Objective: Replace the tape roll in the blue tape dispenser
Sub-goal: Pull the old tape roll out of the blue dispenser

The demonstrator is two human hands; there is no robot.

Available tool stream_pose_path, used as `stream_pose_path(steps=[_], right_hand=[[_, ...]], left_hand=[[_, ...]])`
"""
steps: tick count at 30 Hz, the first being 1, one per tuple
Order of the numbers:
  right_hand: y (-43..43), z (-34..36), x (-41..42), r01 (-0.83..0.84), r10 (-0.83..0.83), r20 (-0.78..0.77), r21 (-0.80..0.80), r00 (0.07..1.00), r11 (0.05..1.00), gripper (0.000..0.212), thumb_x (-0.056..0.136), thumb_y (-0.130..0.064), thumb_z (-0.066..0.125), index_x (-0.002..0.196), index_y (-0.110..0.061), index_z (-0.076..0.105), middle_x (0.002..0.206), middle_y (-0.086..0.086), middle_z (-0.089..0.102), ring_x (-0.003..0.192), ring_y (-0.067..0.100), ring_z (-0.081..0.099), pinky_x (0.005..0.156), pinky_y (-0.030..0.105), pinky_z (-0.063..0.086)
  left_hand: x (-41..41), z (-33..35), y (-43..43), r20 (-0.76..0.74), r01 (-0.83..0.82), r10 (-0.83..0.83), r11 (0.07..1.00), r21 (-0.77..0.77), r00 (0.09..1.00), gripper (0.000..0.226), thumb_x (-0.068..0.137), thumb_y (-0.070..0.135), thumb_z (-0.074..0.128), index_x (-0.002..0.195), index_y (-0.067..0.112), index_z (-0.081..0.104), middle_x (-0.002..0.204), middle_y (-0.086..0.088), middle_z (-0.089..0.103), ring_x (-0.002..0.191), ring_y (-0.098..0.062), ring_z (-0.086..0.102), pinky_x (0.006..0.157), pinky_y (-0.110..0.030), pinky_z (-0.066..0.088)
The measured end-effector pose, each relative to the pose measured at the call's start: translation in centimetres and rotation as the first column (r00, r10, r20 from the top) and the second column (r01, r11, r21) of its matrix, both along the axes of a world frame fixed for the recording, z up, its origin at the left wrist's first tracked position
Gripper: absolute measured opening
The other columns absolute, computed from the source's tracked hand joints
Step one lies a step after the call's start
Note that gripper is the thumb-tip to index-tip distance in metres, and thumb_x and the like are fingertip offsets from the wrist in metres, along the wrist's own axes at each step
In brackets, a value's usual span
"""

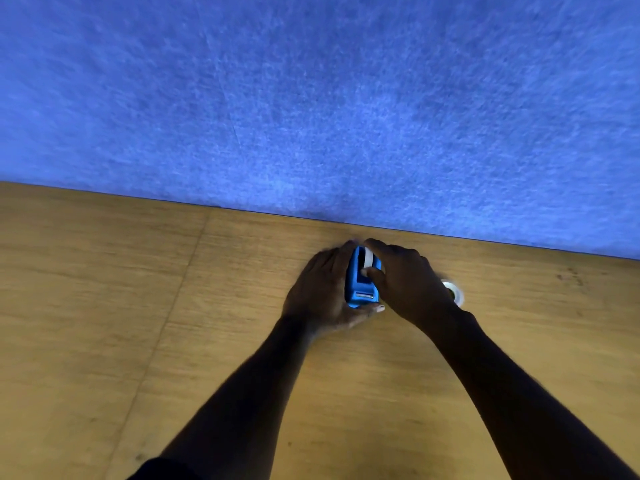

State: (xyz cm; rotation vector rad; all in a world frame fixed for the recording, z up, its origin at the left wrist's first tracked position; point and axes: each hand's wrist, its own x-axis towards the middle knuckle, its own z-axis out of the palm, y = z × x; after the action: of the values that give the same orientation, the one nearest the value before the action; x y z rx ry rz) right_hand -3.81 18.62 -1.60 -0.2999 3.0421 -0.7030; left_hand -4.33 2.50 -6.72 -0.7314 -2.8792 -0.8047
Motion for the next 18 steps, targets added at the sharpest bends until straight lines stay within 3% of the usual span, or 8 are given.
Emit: stream_pose_path(steps=[6,10,15,18], right_hand=[[0.3,0.5,-0.2,-0.013,0.014,0.022,-0.027,1.0,1.0,0.044,0.092,-0.028,0.063,0.132,-0.029,0.045,0.098,0.004,0.073,0.089,0.023,0.068,0.074,0.03,0.044],[0.4,0.9,0.0,0.0,0.001,0.042,-0.038,0.999,0.999,0.042,0.092,-0.03,0.063,0.13,-0.029,0.046,0.098,0.004,0.074,0.09,0.023,0.069,0.079,0.039,0.055],[0.3,1.6,0.6,0.015,-0.015,0.004,-0.077,1.0,0.997,0.044,0.09,-0.028,0.066,0.131,-0.022,0.052,0.118,0.005,0.07,0.106,0.024,0.066,0.088,0.043,0.054],[0.6,2.0,1.1,0.042,-0.046,-0.03,-0.123,0.999,0.992,0.044,0.09,-0.023,0.067,0.131,-0.015,0.055,0.127,0.008,0.065,0.115,0.024,0.061,0.093,0.037,0.05]], left_hand=[[0.0,-0.1,-0.1,0.009,-0.003,0.003,1.0,0.005,1.0,0.116,0.066,0.081,0.059,0.153,0.013,0.024,0.15,-0.001,0.046,0.137,-0.015,0.041,0.116,-0.027,0.03],[-0.1,-0.2,-0.1,0.015,0.003,-0.003,1.0,0.005,1.0,0.115,0.066,0.082,0.059,0.153,0.014,0.024,0.151,0.0,0.046,0.137,-0.015,0.041,0.116,-0.031,0.034],[-0.1,-0.1,0.0,0.015,-0.003,0.002,1.0,0.011,1.0,0.115,0.066,0.082,0.06,0.152,0.015,0.023,0.149,0.0,0.047,0.136,-0.015,0.043,0.115,-0.034,0.038],[0.1,0.1,0.1,0.014,0.005,-0.005,1.0,0.0,1.0,0.118,0.067,0.087,0.054,0.153,0.013,0.021,0.151,-0.004,0.046,0.137,-0.017,0.042,0.116,-0.036,0.037]])
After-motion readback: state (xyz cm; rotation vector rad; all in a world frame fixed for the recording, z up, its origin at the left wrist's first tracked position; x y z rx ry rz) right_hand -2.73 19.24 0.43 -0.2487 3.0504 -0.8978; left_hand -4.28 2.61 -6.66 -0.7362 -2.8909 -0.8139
